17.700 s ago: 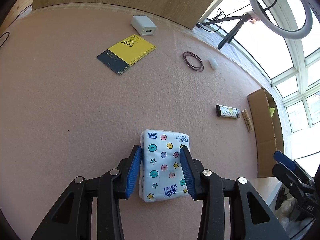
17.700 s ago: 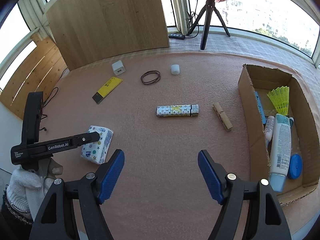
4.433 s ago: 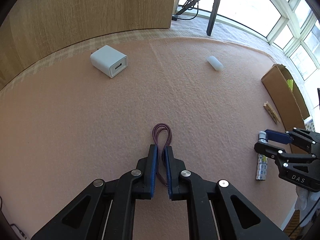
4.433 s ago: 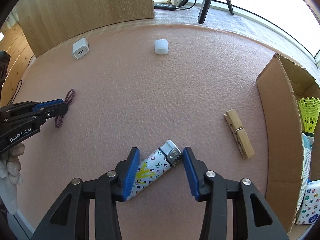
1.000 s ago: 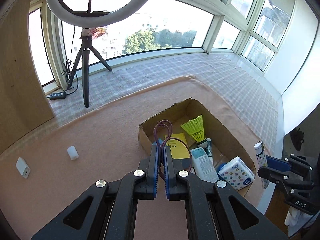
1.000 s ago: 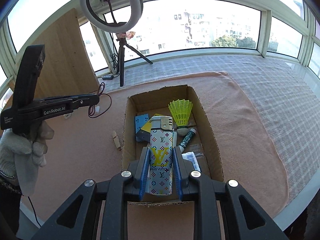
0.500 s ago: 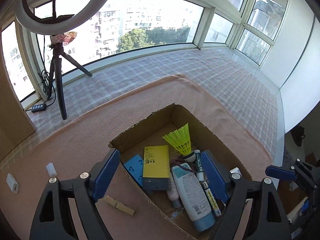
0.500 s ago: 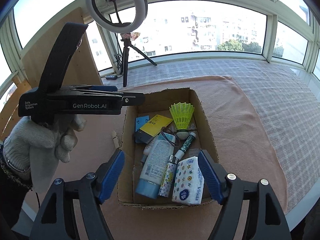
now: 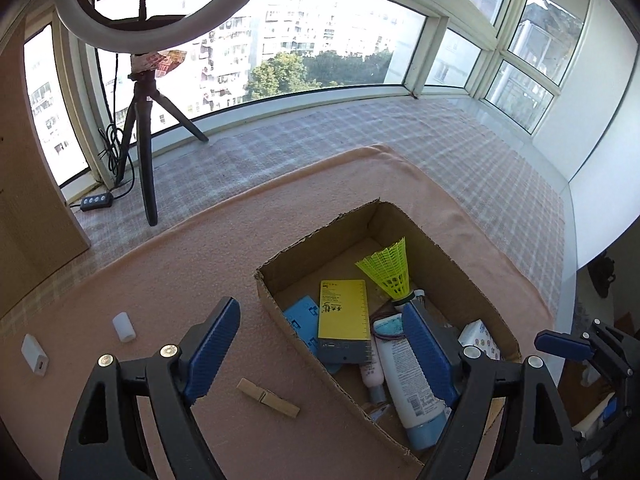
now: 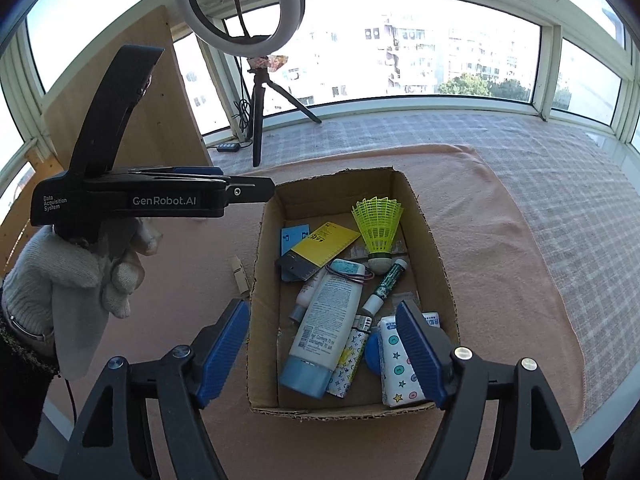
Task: Organize objects
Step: 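Move the left tool to the white block while the right tool approaches the wooden clothespin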
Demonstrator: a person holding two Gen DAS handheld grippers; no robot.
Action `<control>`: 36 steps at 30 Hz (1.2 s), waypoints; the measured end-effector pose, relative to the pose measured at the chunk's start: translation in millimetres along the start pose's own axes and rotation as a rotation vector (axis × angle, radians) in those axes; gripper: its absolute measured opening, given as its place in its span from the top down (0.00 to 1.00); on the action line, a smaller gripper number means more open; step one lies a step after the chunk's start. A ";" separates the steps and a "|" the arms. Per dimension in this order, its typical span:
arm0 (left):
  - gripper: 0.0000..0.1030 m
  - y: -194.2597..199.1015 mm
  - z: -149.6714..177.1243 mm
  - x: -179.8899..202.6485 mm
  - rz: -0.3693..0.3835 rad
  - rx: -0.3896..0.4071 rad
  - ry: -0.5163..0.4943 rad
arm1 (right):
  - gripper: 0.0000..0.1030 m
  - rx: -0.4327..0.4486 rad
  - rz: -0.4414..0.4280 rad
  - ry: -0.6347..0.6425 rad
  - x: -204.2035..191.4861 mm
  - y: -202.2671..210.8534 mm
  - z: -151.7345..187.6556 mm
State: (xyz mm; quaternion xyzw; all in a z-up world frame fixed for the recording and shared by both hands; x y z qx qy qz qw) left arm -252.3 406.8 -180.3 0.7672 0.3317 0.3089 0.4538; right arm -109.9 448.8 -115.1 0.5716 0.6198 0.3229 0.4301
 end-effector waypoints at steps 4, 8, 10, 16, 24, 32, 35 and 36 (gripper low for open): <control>0.17 4.9 9.7 -21.9 -0.020 -0.006 0.030 | 0.30 -0.015 -0.021 0.001 -8.7 -6.6 -0.3; 0.17 11.0 22.6 -51.8 -0.038 -0.011 0.073 | 0.30 -0.027 -0.054 0.004 -21.7 -11.2 -1.9; 0.17 14.4 29.9 -70.1 -0.056 -0.014 0.097 | 0.30 -0.031 -0.069 0.005 -28.2 -13.4 -3.6; 0.17 28.0 55.7 -130.7 -0.109 -0.019 0.186 | 0.30 -0.043 -0.105 0.010 -50.3 -20.7 -8.6; 0.17 33.6 82.3 -189.0 -0.151 -0.037 0.260 | 0.30 -0.072 -0.148 0.048 -89.9 -37.7 -11.2; 0.20 -0.3 78.8 -204.1 -0.141 -0.076 0.278 | 0.30 -0.097 -0.160 0.014 -118.3 -63.6 0.1; 0.25 -18.6 75.0 -203.4 -0.125 -0.097 0.283 | 0.31 -0.103 -0.166 -0.004 -125.8 -73.5 1.3; 0.26 -24.0 73.6 -203.0 -0.124 -0.103 0.283 | 0.35 -0.100 -0.155 -0.005 -127.2 -76.4 1.1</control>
Point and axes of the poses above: each gripper's, at about its wrist camera, not at the fingertips, and y roughly against the way its jaws point, x to its right, z to its underside, the point moved 8 cm from there along -y, roughly the way its jaws point, and after that the axes turned 12 degrees about -x, right-handed, at the moved point
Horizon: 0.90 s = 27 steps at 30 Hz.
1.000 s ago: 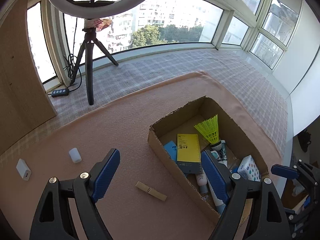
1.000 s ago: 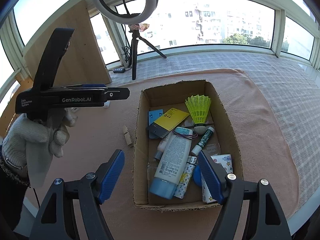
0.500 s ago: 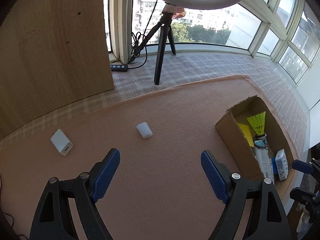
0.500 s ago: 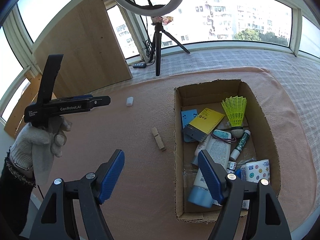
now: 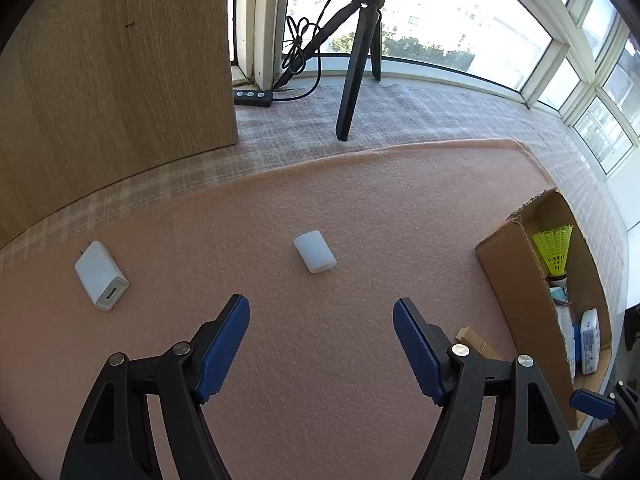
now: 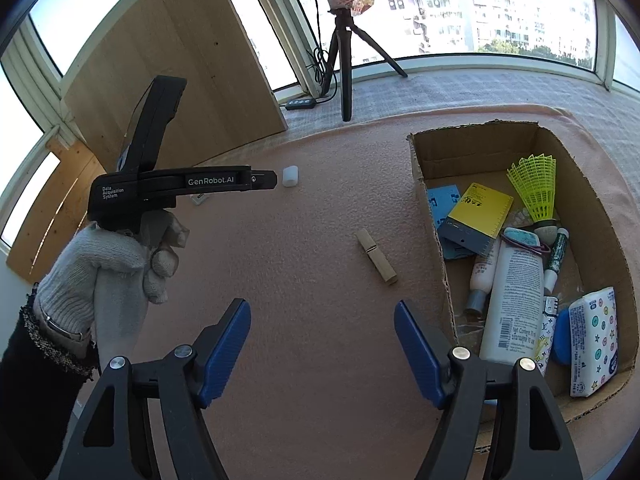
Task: Organize objects
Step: 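Move the left tool to the white block while the right tool approaches the wooden clothespin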
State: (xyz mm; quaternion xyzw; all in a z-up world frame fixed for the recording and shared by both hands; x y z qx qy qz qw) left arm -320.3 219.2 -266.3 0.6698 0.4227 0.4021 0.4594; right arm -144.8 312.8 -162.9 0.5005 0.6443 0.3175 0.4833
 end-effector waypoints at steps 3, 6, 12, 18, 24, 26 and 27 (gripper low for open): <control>0.28 -13.6 -6.1 4.4 0.005 -0.014 -0.003 | 0.45 -0.008 0.028 -0.018 1.6 -13.7 -5.0; 0.32 -24.1 -9.5 6.1 0.013 -0.026 0.004 | 0.55 -0.031 0.041 -0.046 6.2 -28.2 -12.4; 0.33 -36.5 -12.2 5.1 0.015 -0.041 0.002 | 0.59 -0.056 0.090 -0.047 10.4 -47.9 -29.5; 0.36 -40.3 -13.5 2.0 0.007 -0.039 0.008 | 0.65 -0.096 0.135 -0.026 8.7 -69.1 -43.6; 0.48 -47.5 -17.0 -9.0 -0.009 -0.049 0.022 | 0.67 -0.131 0.212 0.009 5.3 -91.5 -51.4; 0.52 -47.8 -18.8 -10.0 -0.018 -0.039 0.020 | 0.69 -0.130 0.239 0.023 5.2 -94.5 -53.2; 0.55 -47.7 -19.7 -10.7 -0.019 -0.038 0.022 | 0.69 -0.129 0.255 0.030 5.3 -94.8 -54.2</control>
Point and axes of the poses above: each gripper's, at about its wrist camera, not at the fingertips, and y roughly against the way its jaws point, x to its right, z to its underside, the point moved 8 cm from there along -y, roughly the way its jaws point, and after that the axes turned 12 degrees about -x, right-handed, at the moved point
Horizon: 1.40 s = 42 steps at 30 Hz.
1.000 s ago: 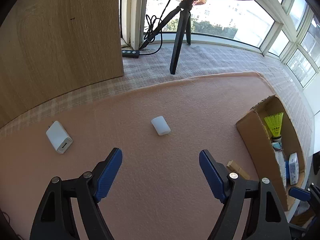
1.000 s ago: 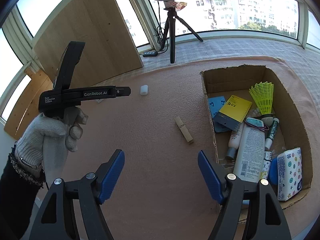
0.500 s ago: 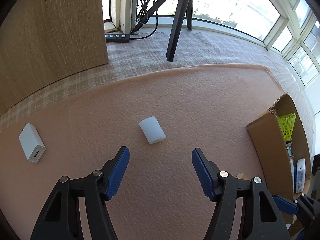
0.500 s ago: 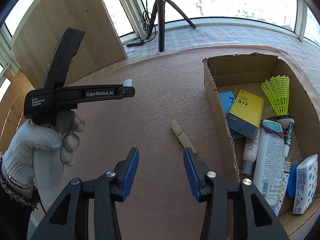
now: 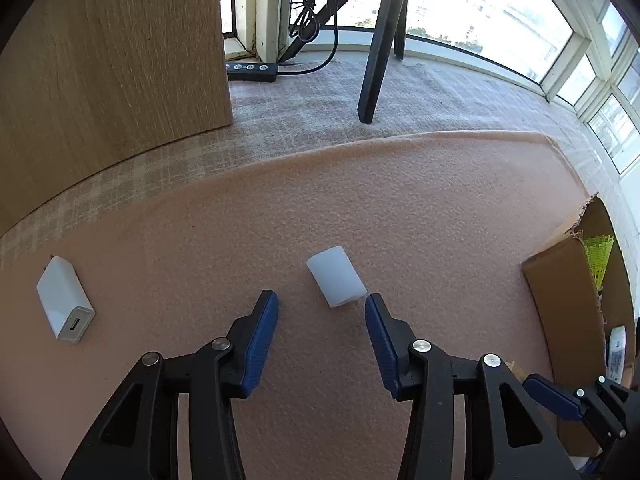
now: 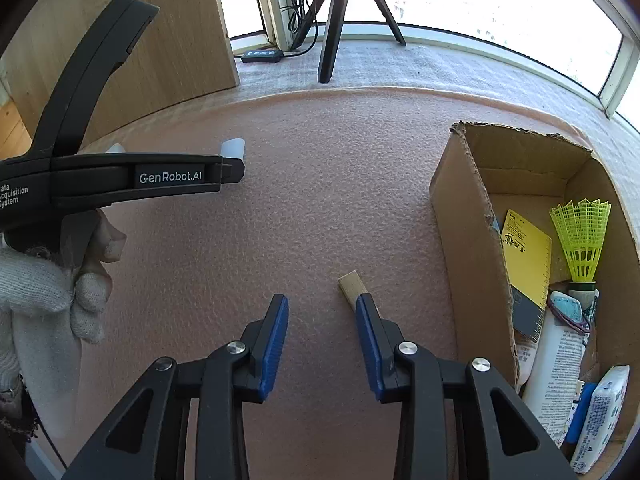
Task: Organize objects
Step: 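Move the left tool to the white block while the right tool approaches the wooden clothespin, then close the left tool on the white block while the right tool closes on the clothespin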
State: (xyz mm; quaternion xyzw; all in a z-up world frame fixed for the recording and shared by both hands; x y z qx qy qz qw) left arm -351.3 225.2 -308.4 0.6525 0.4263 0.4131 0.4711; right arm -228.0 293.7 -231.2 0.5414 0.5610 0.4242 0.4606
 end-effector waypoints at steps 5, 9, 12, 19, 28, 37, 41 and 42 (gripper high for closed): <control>0.61 0.4 -3.1 -0.6 0.002 0.001 -0.005 | 0.69 -0.016 0.029 0.015 0.6 -1.9 -1.3; 0.61 -0.4 -6.0 1.9 0.013 -0.001 -0.001 | 0.69 0.000 -0.007 0.003 1.7 5.9 3.0; 0.61 -0.8 -7.5 3.5 0.005 0.004 -0.005 | 0.69 -0.021 -0.009 -0.009 5.3 1.1 5.0; 0.81 -2.4 -7.9 1.1 0.012 0.022 -0.016 | 0.68 -0.045 -0.081 -0.010 5.3 1.2 5.5; 0.88 1.4 -4.9 -8.6 0.023 0.027 -0.011 | 0.70 -0.033 -0.099 0.013 8.0 10.5 -1.3; 0.96 0.0 -0.4 -14.9 0.030 0.020 -0.006 | 0.70 -0.085 0.034 0.046 4.0 -13.2 -9.6; 0.98 0.4 3.7 -20.2 0.049 0.017 0.009 | 0.70 -0.106 0.014 0.033 4.0 -17.6 -4.1; 0.98 0.7 4.9 -21.0 0.054 0.017 0.012 | 0.71 -0.108 0.005 0.031 4.2 -17.4 -2.1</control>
Point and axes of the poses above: each gripper's, at about its wrist camera, not at the fingertips, and y roughly against the way its jaws point, x to its right, z to its underside, the point moved 8 cm from there along -y, roughly the way its jaws point, and after that the axes turned 12 degrees about -x, right-handed, at the moved point
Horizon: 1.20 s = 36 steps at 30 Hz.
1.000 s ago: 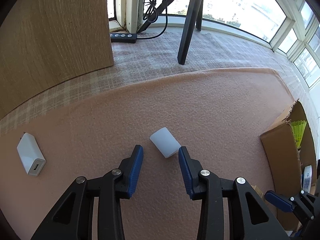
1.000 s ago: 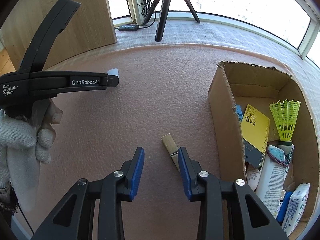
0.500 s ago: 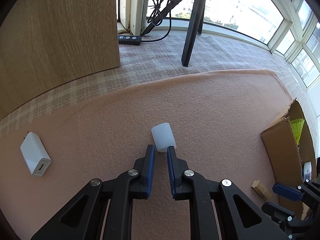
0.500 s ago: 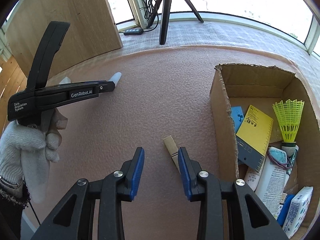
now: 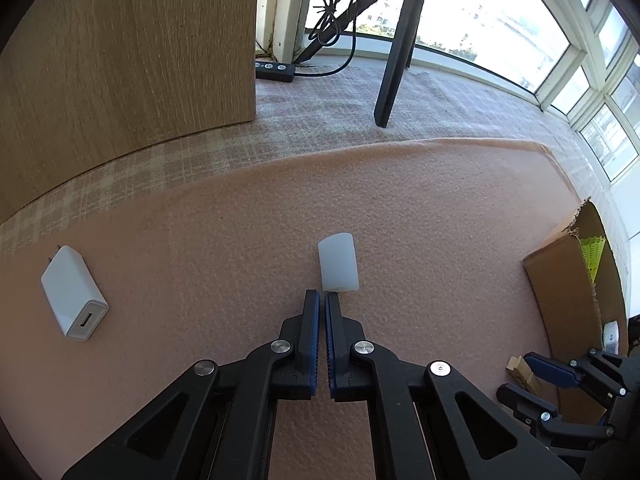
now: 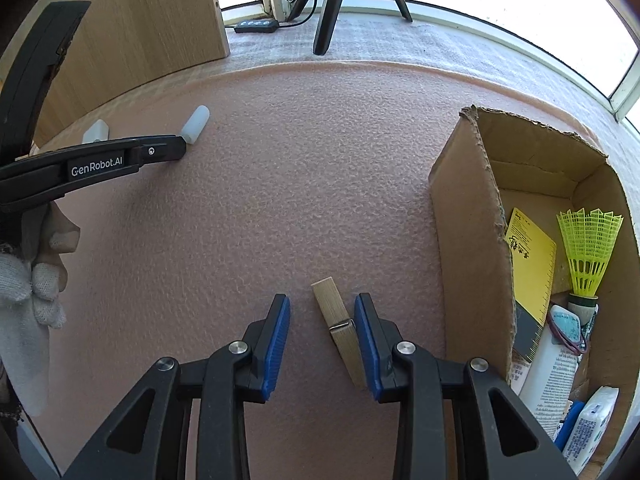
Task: Organize objects
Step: 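Close the left tool on the white block while the right tool closes on the clothespin, then carry the white block and clothespin over the box and open both tools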
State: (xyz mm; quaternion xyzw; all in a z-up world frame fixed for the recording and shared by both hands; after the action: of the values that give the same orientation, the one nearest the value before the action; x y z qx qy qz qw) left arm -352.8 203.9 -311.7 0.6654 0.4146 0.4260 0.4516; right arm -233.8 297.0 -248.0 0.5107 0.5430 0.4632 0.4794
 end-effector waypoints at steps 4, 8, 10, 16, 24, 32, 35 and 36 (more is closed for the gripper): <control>0.98 0.4 4.9 -3.7 0.017 0.002 0.012 | 0.87 0.004 -0.024 0.001 0.6 1.7 8.5; 0.93 3.6 5.8 -0.6 0.028 0.009 -0.003 | 0.89 0.005 -0.058 -0.017 2.4 3.6 12.3; 0.70 8.3 3.1 2.0 0.029 0.026 0.003 | 0.89 0.007 -0.069 -0.025 1.8 3.9 13.6; 0.53 3.9 -10.1 15.9 0.040 0.020 0.008 | 0.89 0.010 -0.086 -0.032 -1.6 4.8 19.4; 0.83 -11.3 -25.3 21.7 0.002 0.012 0.019 | 0.89 0.022 -0.101 -0.032 -4.2 8.9 25.6; 0.89 8.5 -15.1 18.0 0.031 0.026 0.021 | 0.89 0.075 -0.159 -0.037 -2.1 35.7 32.0; 0.89 31.7 -4.8 21.6 0.060 0.052 0.015 | 0.89 0.109 -0.189 -0.047 3.6 53.7 37.6; 0.89 39.4 -2.3 25.2 0.065 0.063 0.005 | 0.89 0.123 -0.200 -0.051 6.5 61.4 40.3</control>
State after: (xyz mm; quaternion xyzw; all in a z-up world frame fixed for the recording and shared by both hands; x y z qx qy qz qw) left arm -341.0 218.3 -268.8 0.6912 0.4073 0.4288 0.4153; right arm -187.1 307.1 -191.8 0.4939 0.6062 0.3658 0.5048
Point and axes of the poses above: each gripper's, at about its wrist camera, not at the fingertips, and y roughly against the way its jaws point, x to its right, z to its underside, the point moved 8 cm from there along -y, roughly the way its jaws point, and after that the axes turned 12 degrees about -x, right-handed, at the moved point
